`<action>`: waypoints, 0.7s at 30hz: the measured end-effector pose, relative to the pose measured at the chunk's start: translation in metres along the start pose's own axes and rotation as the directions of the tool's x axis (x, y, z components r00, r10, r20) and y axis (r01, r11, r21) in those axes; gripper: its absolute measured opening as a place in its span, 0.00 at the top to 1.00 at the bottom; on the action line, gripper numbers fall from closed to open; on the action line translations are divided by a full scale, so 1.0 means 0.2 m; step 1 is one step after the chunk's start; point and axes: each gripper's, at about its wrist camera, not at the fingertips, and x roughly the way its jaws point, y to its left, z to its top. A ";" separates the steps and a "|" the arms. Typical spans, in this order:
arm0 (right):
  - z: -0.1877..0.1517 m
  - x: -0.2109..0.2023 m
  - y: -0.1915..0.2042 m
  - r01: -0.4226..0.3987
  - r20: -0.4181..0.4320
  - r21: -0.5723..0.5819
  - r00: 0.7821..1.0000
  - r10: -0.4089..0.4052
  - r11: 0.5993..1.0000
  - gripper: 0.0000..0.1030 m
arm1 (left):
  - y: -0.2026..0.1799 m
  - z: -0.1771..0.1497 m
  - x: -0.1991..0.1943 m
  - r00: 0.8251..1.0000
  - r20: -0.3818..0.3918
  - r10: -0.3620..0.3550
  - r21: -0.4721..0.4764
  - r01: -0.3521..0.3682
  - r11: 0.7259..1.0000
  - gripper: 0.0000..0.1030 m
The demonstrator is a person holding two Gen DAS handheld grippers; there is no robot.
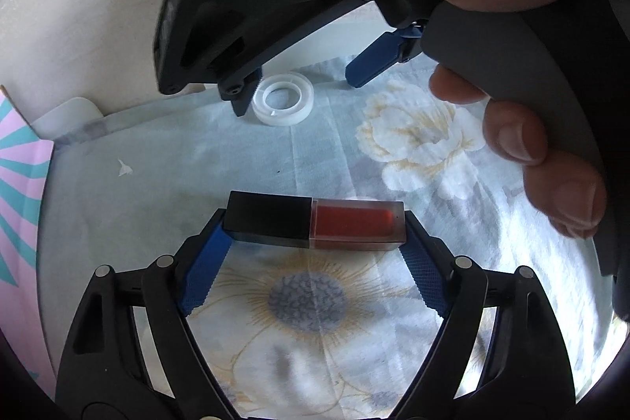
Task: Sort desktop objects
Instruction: 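Grasp the red nail polish bottle with the left tool while the right tool grasps the clear tape roll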
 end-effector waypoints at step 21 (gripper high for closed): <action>-0.16 -0.01 0.07 0.095 0.157 -0.063 0.984 -0.085 0.993 0.30 | 0.54 -0.04 -0.24 0.987 -0.072 0.142 -0.206 -0.154 0.966 0.20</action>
